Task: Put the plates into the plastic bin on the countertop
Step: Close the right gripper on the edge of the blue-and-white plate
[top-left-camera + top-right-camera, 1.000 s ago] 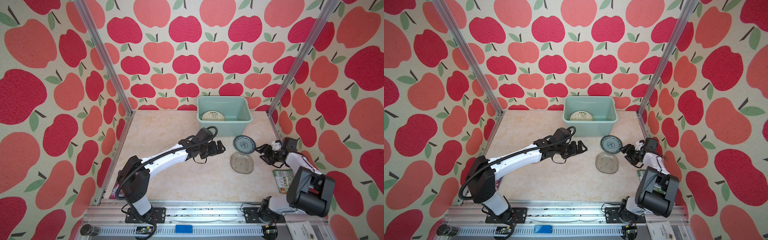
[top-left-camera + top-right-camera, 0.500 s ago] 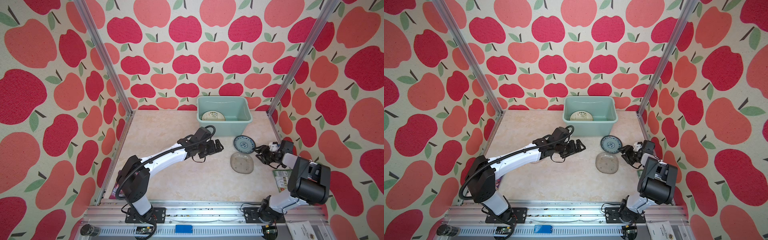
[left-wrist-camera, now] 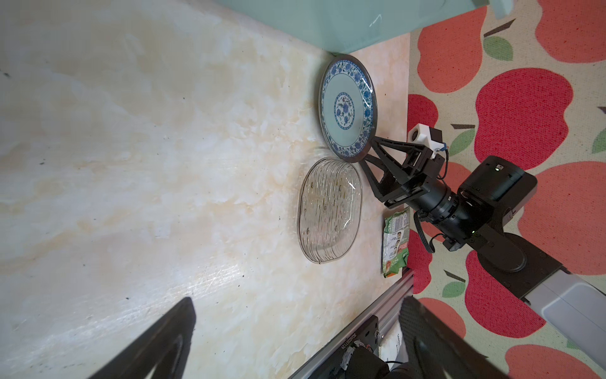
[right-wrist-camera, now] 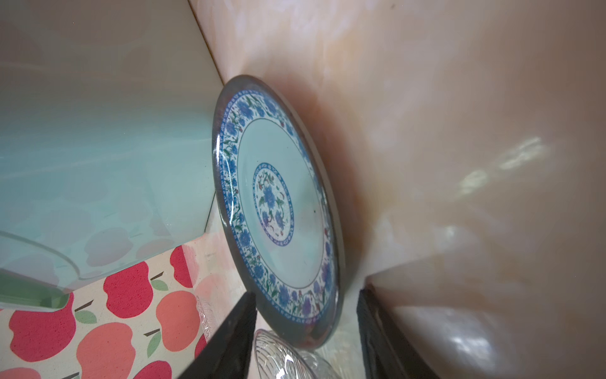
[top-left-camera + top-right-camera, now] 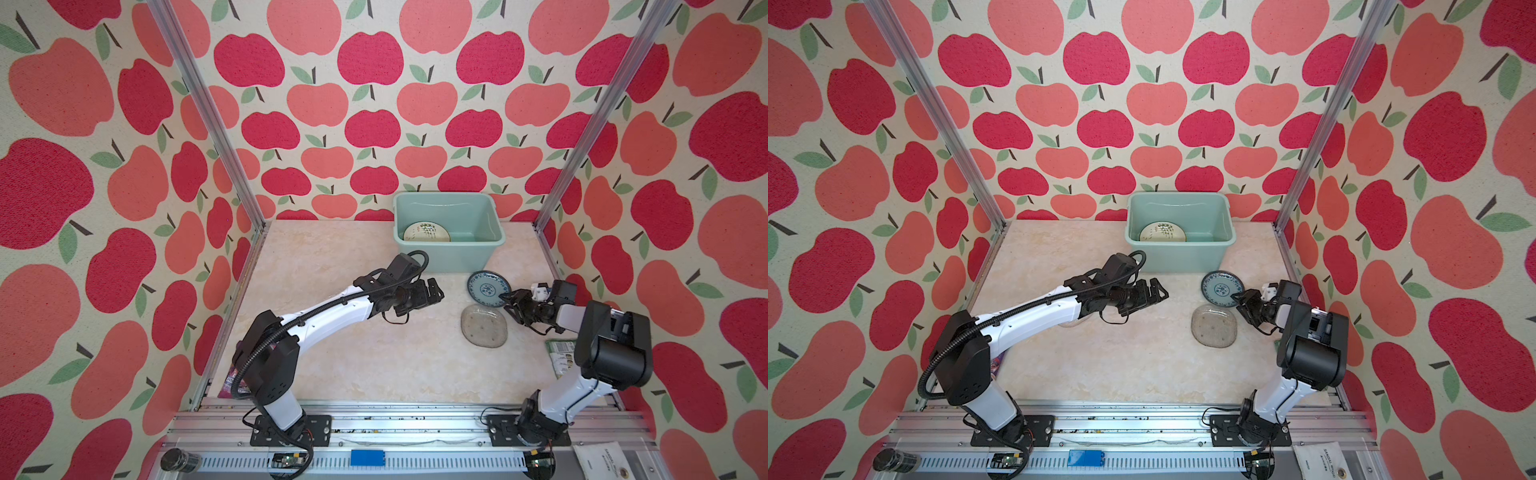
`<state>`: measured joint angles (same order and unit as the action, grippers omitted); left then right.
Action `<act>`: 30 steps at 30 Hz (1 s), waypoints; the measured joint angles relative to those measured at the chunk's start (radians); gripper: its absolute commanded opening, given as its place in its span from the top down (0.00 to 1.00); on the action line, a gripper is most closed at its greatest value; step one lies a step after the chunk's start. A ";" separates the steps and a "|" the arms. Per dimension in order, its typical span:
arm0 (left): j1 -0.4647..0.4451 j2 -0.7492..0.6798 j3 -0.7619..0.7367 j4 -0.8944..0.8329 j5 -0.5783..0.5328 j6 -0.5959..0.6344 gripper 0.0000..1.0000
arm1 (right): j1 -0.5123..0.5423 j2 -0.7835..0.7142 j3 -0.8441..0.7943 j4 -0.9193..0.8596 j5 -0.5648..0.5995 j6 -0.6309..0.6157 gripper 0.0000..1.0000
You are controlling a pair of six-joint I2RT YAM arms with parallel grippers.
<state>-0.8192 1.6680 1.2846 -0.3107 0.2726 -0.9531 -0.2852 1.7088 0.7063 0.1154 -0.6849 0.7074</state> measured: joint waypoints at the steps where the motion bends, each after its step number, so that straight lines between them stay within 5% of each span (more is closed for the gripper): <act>1: 0.002 0.000 0.000 0.000 -0.002 0.000 0.01 | 0.008 0.010 0.000 0.022 -0.006 0.006 0.50; 12: 0.011 0.003 0.002 -0.004 -0.003 0.000 0.01 | 0.027 0.045 -0.006 0.132 -0.009 0.069 0.56; 30: 0.017 0.049 0.032 -0.006 -0.003 0.001 0.01 | 0.076 -0.002 0.054 0.030 0.041 0.039 0.67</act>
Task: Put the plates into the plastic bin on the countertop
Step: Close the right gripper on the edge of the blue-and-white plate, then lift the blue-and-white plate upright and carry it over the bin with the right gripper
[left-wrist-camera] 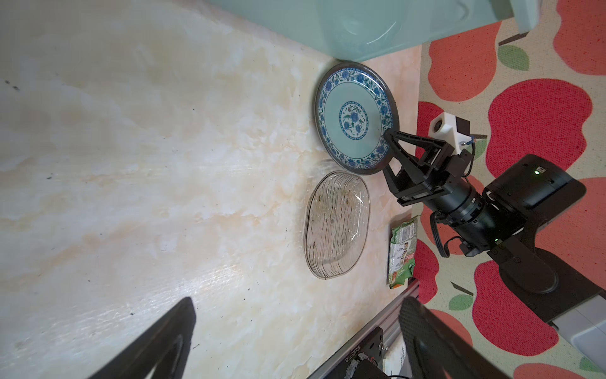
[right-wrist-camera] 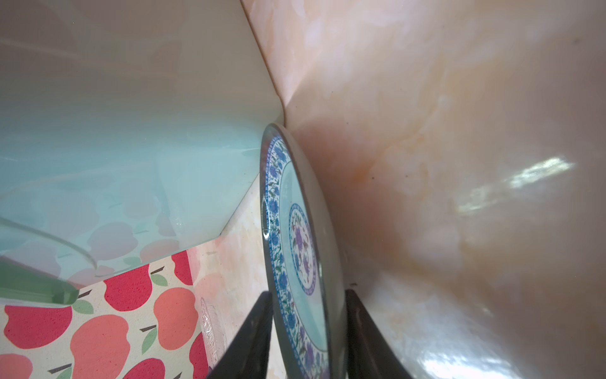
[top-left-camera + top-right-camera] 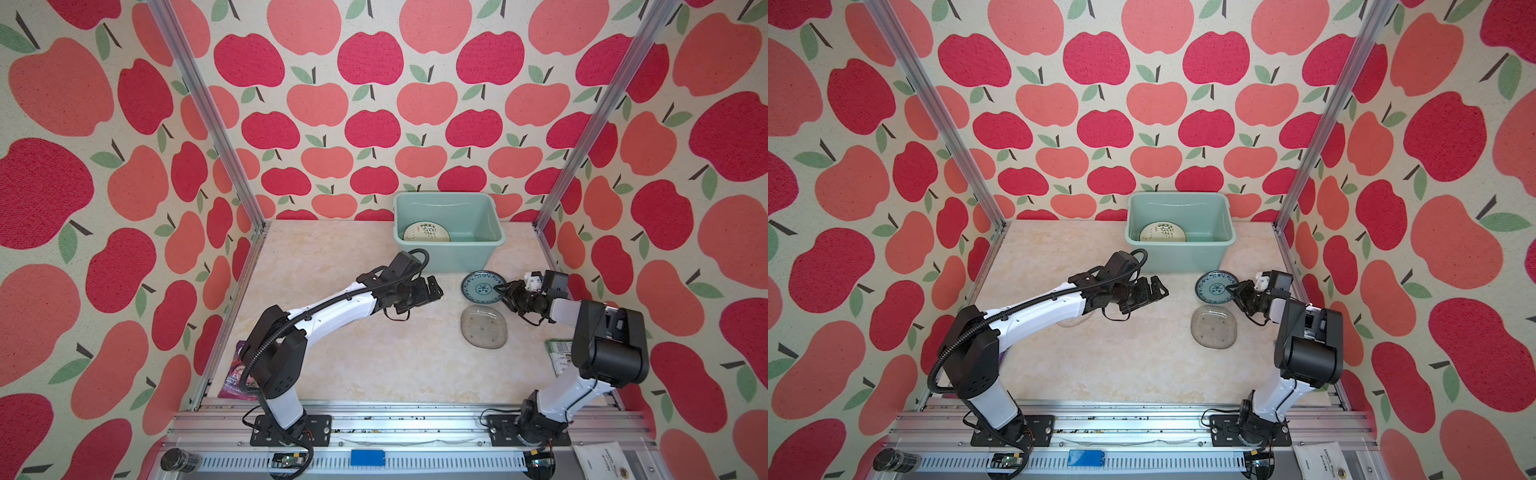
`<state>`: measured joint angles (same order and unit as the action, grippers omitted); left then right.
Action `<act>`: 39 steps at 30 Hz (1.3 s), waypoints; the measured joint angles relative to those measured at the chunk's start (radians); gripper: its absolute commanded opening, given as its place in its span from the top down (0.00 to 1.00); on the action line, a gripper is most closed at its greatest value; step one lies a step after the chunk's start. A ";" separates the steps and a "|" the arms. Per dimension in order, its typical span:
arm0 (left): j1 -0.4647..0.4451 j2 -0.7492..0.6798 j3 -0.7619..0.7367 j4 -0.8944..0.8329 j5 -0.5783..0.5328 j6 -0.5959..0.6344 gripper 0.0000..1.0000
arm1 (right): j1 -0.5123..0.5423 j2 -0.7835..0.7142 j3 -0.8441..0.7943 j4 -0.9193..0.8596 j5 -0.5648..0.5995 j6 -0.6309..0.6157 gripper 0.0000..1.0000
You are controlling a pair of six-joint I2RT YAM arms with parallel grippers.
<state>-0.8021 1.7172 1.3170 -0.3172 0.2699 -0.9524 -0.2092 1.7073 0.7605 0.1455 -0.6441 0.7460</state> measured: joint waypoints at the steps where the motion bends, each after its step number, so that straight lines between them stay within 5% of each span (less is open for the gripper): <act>1: 0.001 0.000 0.000 0.000 0.000 0.000 0.01 | 0.001 0.008 0.000 -0.006 0.003 -0.003 0.71; 5: 0.008 0.000 0.000 0.000 0.000 0.000 0.01 | 0.007 0.031 0.000 -0.012 0.018 -0.017 0.86; 12: 0.018 0.000 0.000 0.000 0.000 0.000 0.01 | 0.011 0.035 0.000 -0.030 0.026 -0.023 0.96; 21: 0.019 -0.027 0.001 -0.028 -0.008 0.051 0.01 | 0.011 -0.148 0.000 -0.164 0.042 -0.039 0.97; 39: 0.042 -0.607 -0.164 -0.152 -0.109 0.103 0.01 | 0.061 -0.745 0.092 -0.712 0.055 -0.145 0.98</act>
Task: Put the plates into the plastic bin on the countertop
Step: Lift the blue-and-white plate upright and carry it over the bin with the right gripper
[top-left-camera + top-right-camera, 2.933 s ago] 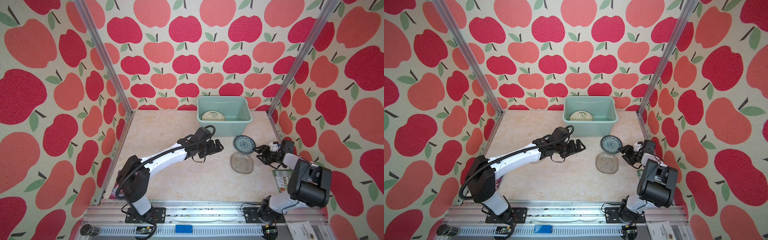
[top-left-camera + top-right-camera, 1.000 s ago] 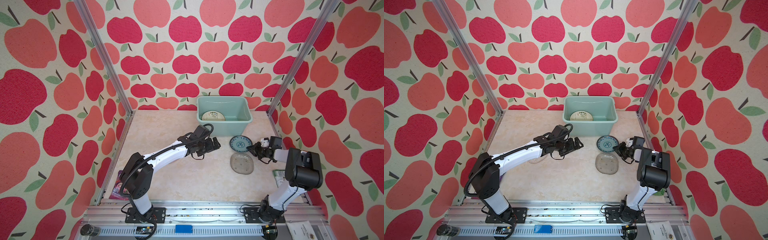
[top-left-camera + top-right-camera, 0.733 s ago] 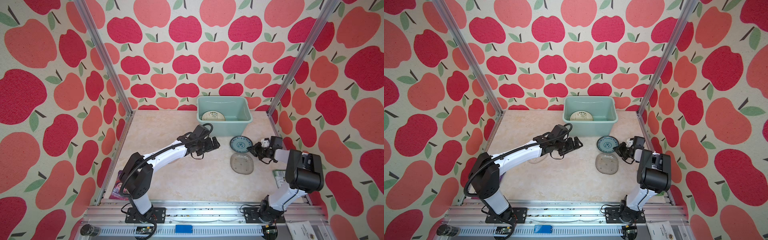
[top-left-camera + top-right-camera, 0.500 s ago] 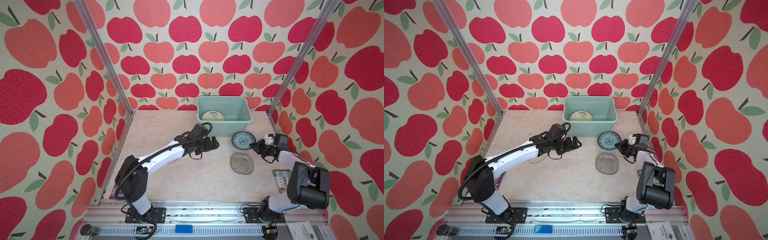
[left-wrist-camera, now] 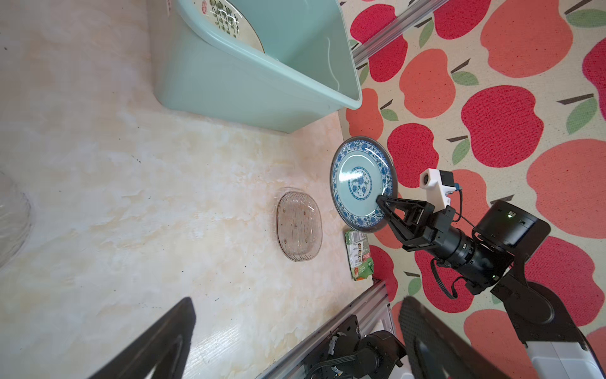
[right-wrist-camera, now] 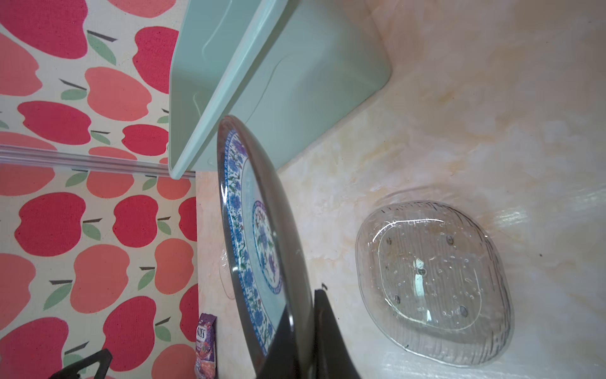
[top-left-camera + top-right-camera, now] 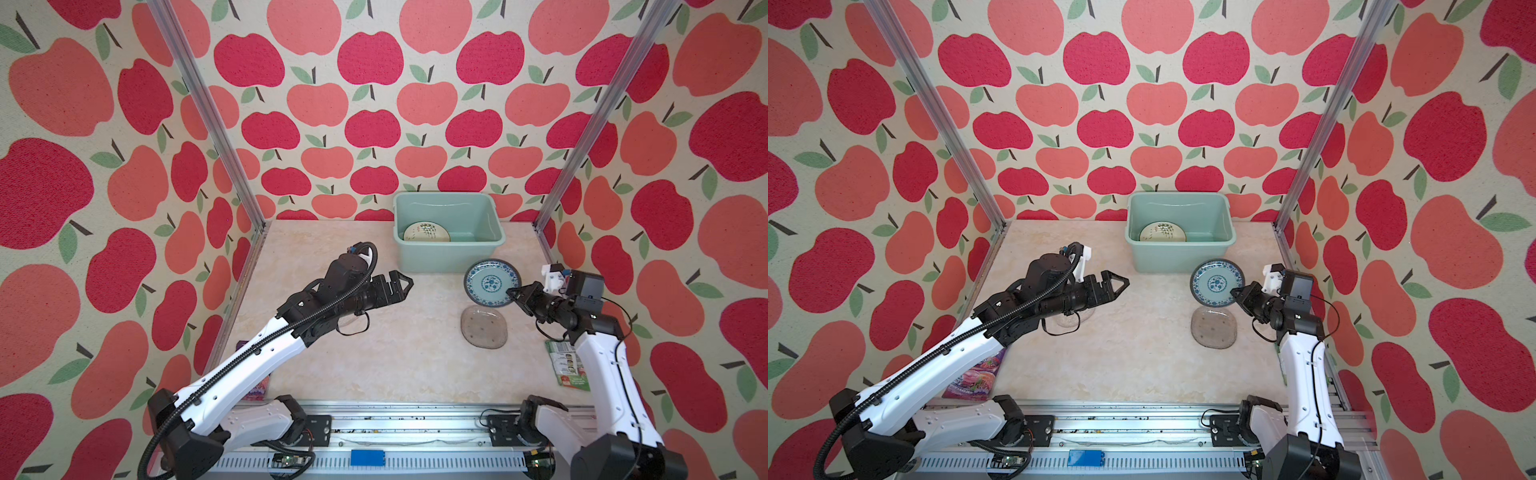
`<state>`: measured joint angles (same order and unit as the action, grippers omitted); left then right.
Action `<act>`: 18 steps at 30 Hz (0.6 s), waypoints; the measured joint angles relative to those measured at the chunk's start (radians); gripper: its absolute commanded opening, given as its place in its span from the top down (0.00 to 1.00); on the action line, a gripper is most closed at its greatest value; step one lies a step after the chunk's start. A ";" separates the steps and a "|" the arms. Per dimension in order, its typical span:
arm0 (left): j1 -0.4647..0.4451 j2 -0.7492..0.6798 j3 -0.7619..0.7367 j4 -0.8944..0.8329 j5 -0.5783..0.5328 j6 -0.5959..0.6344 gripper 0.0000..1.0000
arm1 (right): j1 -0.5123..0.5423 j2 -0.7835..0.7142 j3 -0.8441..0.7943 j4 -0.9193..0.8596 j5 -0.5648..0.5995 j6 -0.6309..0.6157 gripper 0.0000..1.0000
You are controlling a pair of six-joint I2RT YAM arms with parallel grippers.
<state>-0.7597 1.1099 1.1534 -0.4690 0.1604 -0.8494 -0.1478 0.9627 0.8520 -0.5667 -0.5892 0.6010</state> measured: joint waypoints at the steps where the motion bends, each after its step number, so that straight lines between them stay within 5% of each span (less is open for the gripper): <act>1: 0.007 -0.026 -0.012 -0.009 0.000 0.003 0.01 | 0.014 -0.013 0.020 -0.027 -0.002 -0.004 0.98; 9: 0.089 -0.154 -0.056 -0.034 0.013 0.024 0.01 | 0.071 -0.016 0.243 -0.216 -0.005 -0.045 0.99; 18: 0.234 -0.233 -0.170 0.074 0.128 -0.006 0.01 | 0.158 0.177 0.552 -0.362 0.013 -0.116 0.99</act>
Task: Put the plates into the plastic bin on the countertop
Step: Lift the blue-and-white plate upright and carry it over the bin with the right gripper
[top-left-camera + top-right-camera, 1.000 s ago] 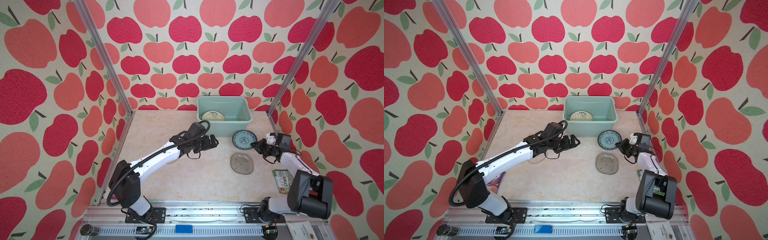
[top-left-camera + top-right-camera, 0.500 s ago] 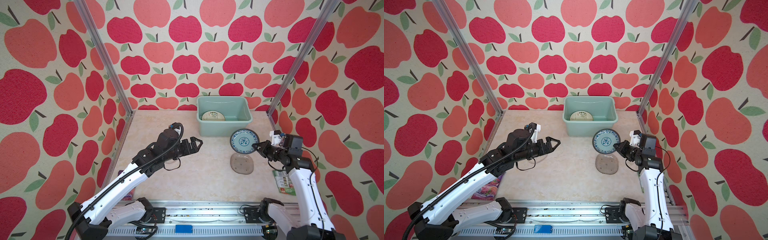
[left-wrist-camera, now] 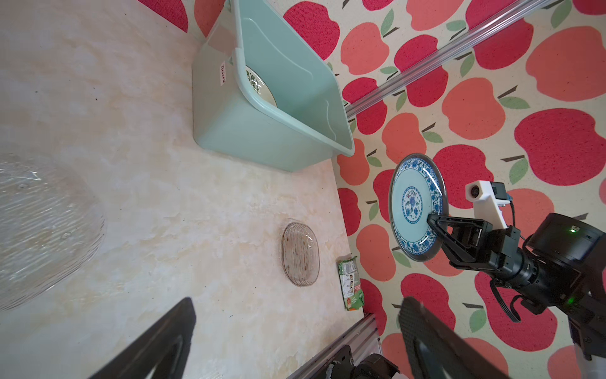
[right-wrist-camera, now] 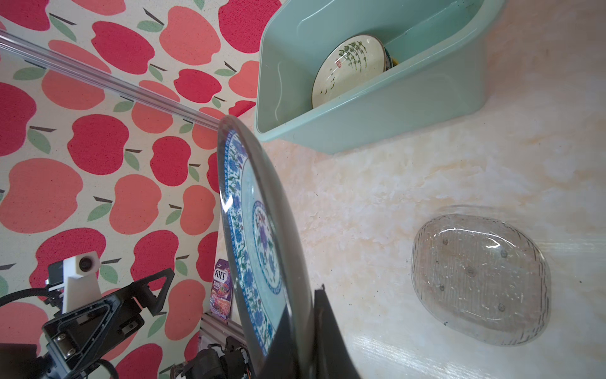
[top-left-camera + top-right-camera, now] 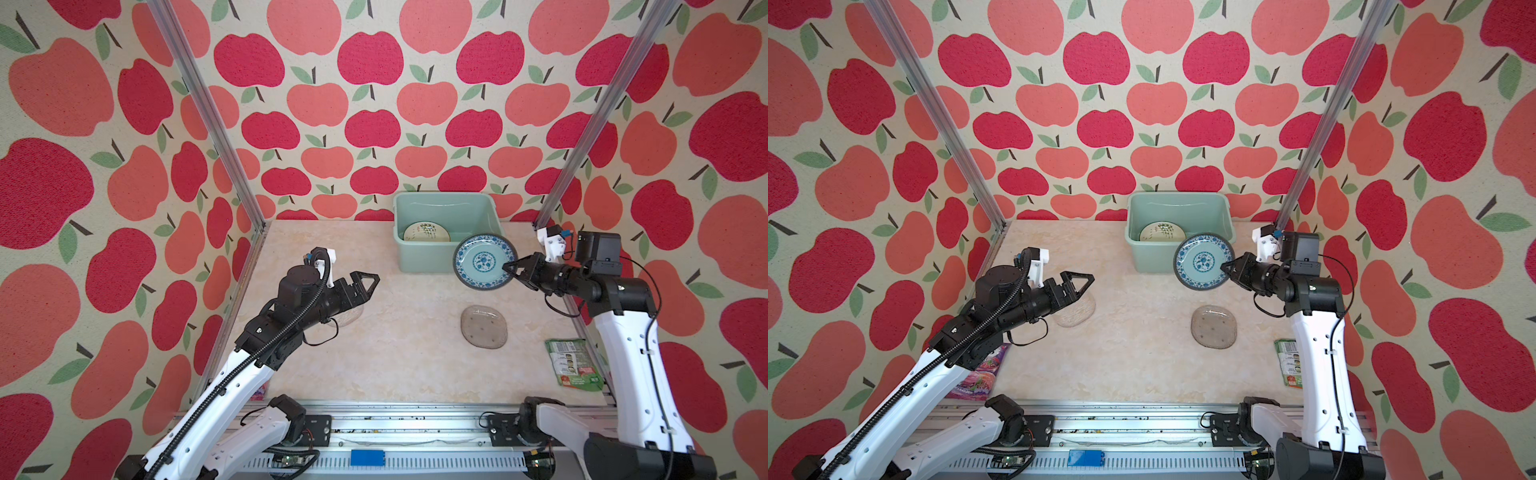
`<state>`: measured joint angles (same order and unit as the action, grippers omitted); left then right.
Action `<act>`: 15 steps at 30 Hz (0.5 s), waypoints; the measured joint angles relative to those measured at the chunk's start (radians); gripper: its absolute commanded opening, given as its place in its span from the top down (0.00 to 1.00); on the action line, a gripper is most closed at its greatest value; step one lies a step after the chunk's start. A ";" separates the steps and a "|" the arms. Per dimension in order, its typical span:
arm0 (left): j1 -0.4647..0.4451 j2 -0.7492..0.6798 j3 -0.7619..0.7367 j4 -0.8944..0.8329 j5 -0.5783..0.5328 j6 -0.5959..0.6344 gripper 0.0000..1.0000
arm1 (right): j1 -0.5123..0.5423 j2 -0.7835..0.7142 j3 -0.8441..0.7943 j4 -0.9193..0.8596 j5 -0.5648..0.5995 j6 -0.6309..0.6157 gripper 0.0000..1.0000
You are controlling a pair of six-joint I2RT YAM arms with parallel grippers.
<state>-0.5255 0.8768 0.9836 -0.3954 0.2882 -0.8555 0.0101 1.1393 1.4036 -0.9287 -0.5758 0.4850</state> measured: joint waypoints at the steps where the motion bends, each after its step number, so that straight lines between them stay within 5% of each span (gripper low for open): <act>1: 0.019 0.001 -0.014 0.023 0.018 -0.010 0.01 | 0.008 0.033 0.031 -0.007 0.006 -0.006 0.99; 15: 0.221 0.217 0.065 0.151 0.259 -0.045 0.01 | 0.106 0.493 0.504 -0.071 0.112 -0.034 0.99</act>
<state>-0.3042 1.0939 1.0489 -0.2447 0.5476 -0.9001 0.1158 1.6321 1.9079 -1.0000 -0.4637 0.4507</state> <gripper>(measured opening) 0.991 0.096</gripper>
